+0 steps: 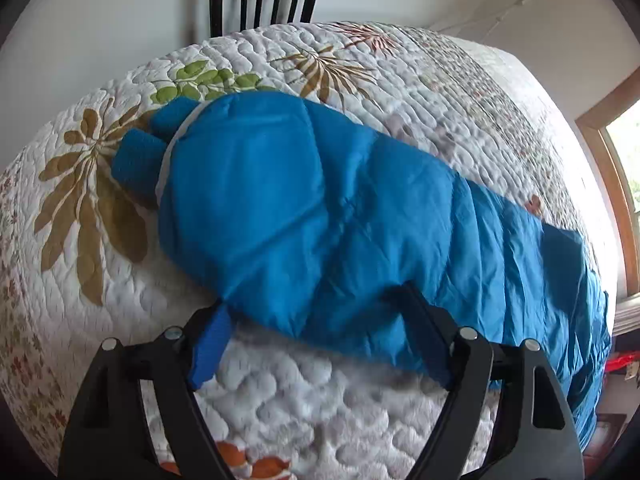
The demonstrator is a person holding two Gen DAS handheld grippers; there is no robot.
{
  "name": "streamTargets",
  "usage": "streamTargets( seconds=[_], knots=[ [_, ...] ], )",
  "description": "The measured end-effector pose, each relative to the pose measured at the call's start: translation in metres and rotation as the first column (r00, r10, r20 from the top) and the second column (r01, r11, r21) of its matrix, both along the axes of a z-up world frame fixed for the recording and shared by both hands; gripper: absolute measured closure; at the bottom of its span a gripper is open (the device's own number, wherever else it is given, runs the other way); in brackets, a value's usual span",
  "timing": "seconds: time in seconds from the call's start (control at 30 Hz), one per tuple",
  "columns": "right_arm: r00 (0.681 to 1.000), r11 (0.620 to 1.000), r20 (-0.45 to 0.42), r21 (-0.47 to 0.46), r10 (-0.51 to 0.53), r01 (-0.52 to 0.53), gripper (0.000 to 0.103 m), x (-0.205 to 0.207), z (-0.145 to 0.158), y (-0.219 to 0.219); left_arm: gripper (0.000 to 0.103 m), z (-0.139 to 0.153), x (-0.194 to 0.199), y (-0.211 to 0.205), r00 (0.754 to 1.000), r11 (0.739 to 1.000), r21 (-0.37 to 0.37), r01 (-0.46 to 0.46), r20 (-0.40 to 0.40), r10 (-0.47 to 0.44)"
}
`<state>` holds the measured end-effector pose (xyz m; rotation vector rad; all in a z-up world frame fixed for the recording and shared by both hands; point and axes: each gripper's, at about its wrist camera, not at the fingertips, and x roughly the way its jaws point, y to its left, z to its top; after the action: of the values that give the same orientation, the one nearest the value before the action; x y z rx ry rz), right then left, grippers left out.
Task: Fold large clothes
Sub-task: 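Grasp the other sleeve cuff with the left tool and lift it, then fold the held sleeve across the jacket body with the left tool, release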
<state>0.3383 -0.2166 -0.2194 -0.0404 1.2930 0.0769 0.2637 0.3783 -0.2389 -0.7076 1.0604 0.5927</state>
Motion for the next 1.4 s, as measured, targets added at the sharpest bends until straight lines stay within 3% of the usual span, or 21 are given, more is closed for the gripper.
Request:
streamTargets(
  seconds=[0.1, 0.2, 0.33, 0.47, 0.57, 0.67, 0.77, 0.87, 1.0, 1.03, 1.1, 1.23, 1.33, 1.4],
  knots=[
    [1.000, 1.000, 0.002, -0.003, 0.003, -0.003, 0.049, 0.001, -0.001, 0.001, 0.020, -0.004, 0.008, 0.006, 1.000, 1.000, 0.009, -0.025, 0.006, 0.025],
    [1.000, 1.000, 0.002, -0.003, 0.006, -0.006, 0.049, 0.002, -0.003, 0.001, 0.034, -0.002, 0.013, 0.006, 0.999, 0.998, 0.046, -0.044, 0.008, 0.043],
    [1.000, 1.000, 0.003, -0.002, 0.012, -0.012, 0.049, 0.002, -0.003, 0.001, 0.092, 0.006, 0.011, 0.006, 0.997, 0.997, 0.052, -0.052, 0.060, 0.049],
    [1.000, 1.000, 0.004, -0.004, 0.013, -0.013, 0.049, 0.002, -0.002, 0.001, 0.099, 0.022, 0.015, -0.010, 0.996, 0.991, 0.131, -0.020, 0.086, 0.008],
    [1.000, 1.000, 0.012, -0.006, 0.011, -0.011, 0.049, -0.001, 0.003, -0.001, 0.100, 0.046, 0.012, -0.027, 0.986, 0.987, 0.158, 0.016, 0.163, -0.042],
    [1.000, 1.000, 0.027, -0.024, 0.008, -0.007, 0.049, -0.004, 0.009, -0.002, 0.100, 0.078, 0.012, -0.056, 0.962, 0.977, 0.193, 0.088, 0.239, -0.134],
    [0.999, 1.000, 0.035, -0.027, -0.001, 0.002, 0.049, -0.005, 0.013, -0.005, 0.100, 0.109, 0.020, -0.102, 0.922, 0.951, 0.241, 0.195, 0.285, -0.262],
    [0.999, 1.000, 0.044, -0.029, -0.008, 0.010, 0.049, -0.007, 0.019, -0.009, 0.100, 0.129, 0.037, -0.157, 0.860, 0.911, 0.258, 0.323, 0.322, -0.396],
    [0.998, 1.000, 0.055, -0.024, -0.012, 0.013, 0.049, -0.011, 0.025, -0.014, 0.100, 0.139, 0.060, -0.243, 0.739, 0.819, 0.253, 0.515, 0.353, -0.574],
    [0.998, 1.000, 0.055, -0.021, -0.015, 0.016, 0.049, -0.012, 0.025, -0.015, 0.100, 0.138, 0.067, -0.268, 0.703, 0.787, 0.245, 0.566, 0.357, -0.616],
    [0.998, 1.000, 0.052, -0.016, -0.019, 0.020, 0.049, -0.014, 0.025, -0.018, 0.100, 0.130, 0.079, -0.307, 0.653, 0.735, 0.215, 0.643, 0.347, -0.673],
    [0.999, 0.999, 0.040, -0.007, -0.031, 0.031, 0.049, -0.015, 0.022, -0.025, 0.088, 0.083, 0.100, -0.378, 0.537, 0.571, 0.108, 0.814, 0.234, -0.810],
    [0.999, 0.999, 0.041, -0.003, -0.036, 0.036, 0.049, -0.016, 0.022, -0.030, 0.086, 0.057, 0.097, -0.396, 0.497, 0.514, 0.093, 0.853, 0.157, -0.853],
    [0.998, 0.999, 0.042, -0.001, -0.040, 0.040, 0.049, -0.016, 0.021, -0.033, 0.072, 0.058, 0.088, -0.392, 0.480, 0.500, 0.101, 0.860, 0.170, -0.861]
  ],
)
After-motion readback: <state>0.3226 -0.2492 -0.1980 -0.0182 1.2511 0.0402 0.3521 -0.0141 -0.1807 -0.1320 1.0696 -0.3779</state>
